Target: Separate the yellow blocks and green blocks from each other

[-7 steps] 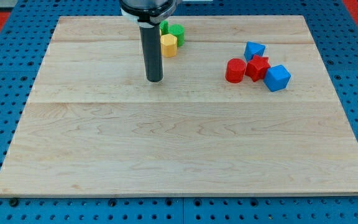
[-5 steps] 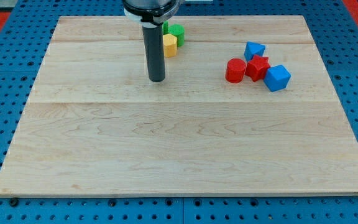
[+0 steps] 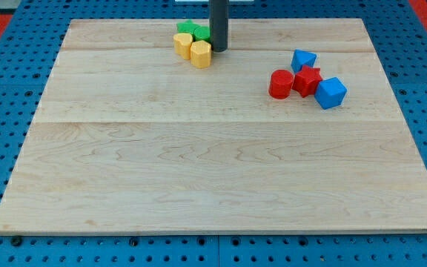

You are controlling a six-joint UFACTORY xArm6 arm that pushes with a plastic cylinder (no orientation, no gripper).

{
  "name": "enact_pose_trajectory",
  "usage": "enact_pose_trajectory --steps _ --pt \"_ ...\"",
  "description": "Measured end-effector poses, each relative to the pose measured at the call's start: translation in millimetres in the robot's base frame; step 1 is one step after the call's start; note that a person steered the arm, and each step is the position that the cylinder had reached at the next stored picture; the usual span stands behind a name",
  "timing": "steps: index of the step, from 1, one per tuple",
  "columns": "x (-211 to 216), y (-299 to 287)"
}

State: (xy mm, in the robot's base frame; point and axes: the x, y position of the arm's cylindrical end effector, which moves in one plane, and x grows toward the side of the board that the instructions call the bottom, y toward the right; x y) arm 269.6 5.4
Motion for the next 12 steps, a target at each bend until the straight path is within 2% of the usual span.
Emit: enact_pose_trajectory --steps 2,4,5,6,7,10,11,12 --pt "-4.2 -19.4" --pt "18.2 -36.8" --pt "12.2 -73.0" --pt "11.9 -44.2" --pt "-3.2 -54.6" --pt "-19.5 -146.9" --pt "-59.0 -156.4" --pt "-41.6 -185.7"
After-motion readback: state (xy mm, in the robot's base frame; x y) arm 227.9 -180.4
